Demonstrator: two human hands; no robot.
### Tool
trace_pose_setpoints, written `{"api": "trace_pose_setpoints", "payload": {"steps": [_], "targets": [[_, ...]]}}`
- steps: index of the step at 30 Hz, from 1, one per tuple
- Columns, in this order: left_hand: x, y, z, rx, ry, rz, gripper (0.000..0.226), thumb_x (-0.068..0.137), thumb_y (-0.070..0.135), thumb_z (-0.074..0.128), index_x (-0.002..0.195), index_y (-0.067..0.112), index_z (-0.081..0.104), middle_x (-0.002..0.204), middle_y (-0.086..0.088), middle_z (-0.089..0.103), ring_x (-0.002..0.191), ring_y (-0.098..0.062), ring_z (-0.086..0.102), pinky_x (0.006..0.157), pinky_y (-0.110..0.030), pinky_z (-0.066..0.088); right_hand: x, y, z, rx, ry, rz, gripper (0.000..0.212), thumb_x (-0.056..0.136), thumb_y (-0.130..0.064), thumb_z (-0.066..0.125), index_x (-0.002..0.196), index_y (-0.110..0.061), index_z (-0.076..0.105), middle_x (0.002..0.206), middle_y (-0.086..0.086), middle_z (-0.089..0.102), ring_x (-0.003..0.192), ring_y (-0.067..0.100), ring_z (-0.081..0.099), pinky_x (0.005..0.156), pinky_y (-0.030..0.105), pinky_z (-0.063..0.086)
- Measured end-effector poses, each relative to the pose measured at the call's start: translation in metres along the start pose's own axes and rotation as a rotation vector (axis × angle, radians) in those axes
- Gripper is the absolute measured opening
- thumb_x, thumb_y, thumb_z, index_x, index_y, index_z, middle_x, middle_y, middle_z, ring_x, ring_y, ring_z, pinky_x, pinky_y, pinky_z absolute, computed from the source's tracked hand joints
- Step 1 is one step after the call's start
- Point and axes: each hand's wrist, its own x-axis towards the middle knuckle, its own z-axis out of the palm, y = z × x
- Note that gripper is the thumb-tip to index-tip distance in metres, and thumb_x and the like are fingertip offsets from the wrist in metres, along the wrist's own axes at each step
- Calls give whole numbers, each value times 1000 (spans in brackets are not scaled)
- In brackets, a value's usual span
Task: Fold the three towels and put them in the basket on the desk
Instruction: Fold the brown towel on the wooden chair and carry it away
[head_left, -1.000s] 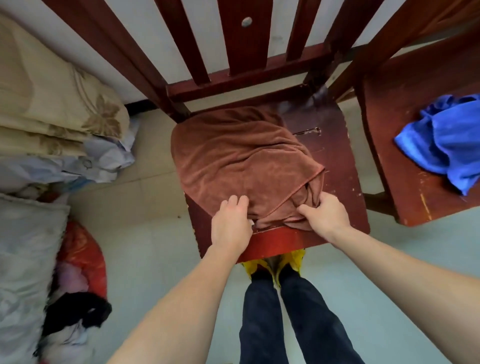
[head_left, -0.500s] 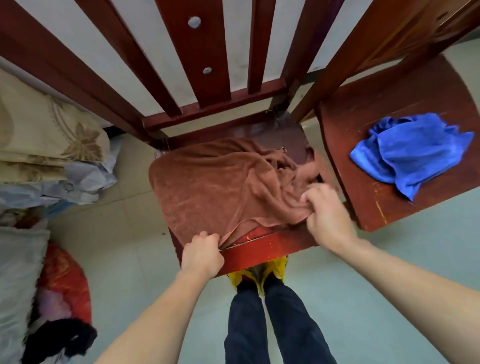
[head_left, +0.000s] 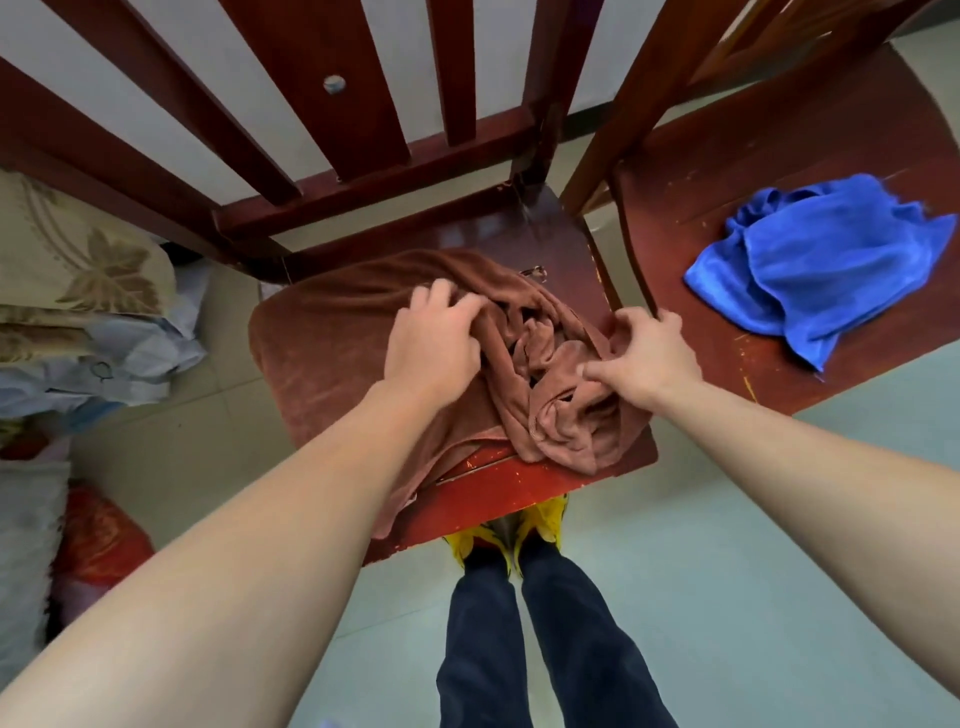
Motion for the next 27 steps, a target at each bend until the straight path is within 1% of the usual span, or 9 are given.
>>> {"api": "trace_pose_setpoints", "payload": {"steps": [3, 6, 12, 15, 17, 19, 22, 24, 27], "targets": [[-23, 11, 16, 35, -162, -46, 36, 85, 21, 52, 121, 18, 57, 129, -13, 41, 115, -34, 42, 87, -43, 43, -11, 7, 8, -209, 30, -151, 29, 82, -27, 66, 110, -23, 64, 116, 12, 61, 104, 39, 58, 86, 38, 46], [-57, 8, 23, 43, -229, -64, 39, 86, 20, 51, 125, 19, 54, 133, -11, 36, 116, -32, 40, 86, -41, 45, -13, 24, -11, -2, 116, -109, 7, 82, -24, 62, 89, -25, 62, 99, 10, 68, 97, 39, 60, 82, 38, 46], [-63, 15, 24, -34, -269, -101, 55, 89, 17, 48, 142, 27, 39, 155, -9, 15, 131, -31, 32, 93, -42, 45, 27, 49, -98, 151, 444, 72, 25, 85, -23, 56, 106, -18, 68, 114, 16, 66, 110, 41, 57, 92, 44, 46], [-42, 32, 26, -75, -270, -97, 56, 90, 20, 48, 144, 28, 37, 157, -9, 12, 134, -31, 32, 95, -42, 46, 51, 53, -135, 244, 551, 74, 26, 84, -23, 56, 106, -18, 68, 113, 13, 68, 110, 35, 60, 94, 39, 46], [-29, 40, 29, -113, -273, -99, 54, 90, 21, 48, 143, 28, 39, 157, -8, 16, 134, -30, 33, 97, -43, 44, 63, 51, -143, 263, 529, 7, 31, 83, -22, 59, 112, -17, 66, 117, 12, 67, 110, 31, 60, 96, 35, 45], [-24, 40, 29, -189, -228, -128, 49, 89, 20, 50, 138, 25, 46, 152, -7, 26, 130, -30, 40, 97, -43, 45, 64, 46, -137, 187, 458, -72, 46, 81, -22, 60, 126, -18, 58, 133, 14, 55, 122, 32, 52, 102, 39, 42], [-26, 25, 20, -275, -2, -235, 35, 87, 16, 51, 122, 17, 58, 130, -7, 45, 107, -34, 56, 86, -43, 49, 44, 32, -112, -39, 478, -247, 55, 80, -22, 60, 134, -23, 48, 151, 11, 34, 139, 33, 29, 104, 49, 34], [-28, 5, 11, -263, 130, -366, 31, 86, 14, 50, 116, 15, 60, 122, -10, 47, 102, -37, 57, 83, -44, 49, 25, 17, -88, -107, 521, -432, 48, 80, -21, 60, 127, -22, 54, 145, 8, 41, 134, 30, 35, 99, 48, 38], [-27, -34, -4, -197, 229, -565, 37, 87, 13, 50, 124, 14, 53, 125, -17, 44, 111, -41, 51, 86, -49, 46, 9, -11, -48, -84, 349, -666, 29, 84, -20, 57, 112, -20, 63, 124, 1, 57, 113, 26, 53, 81, 44, 50]]}}
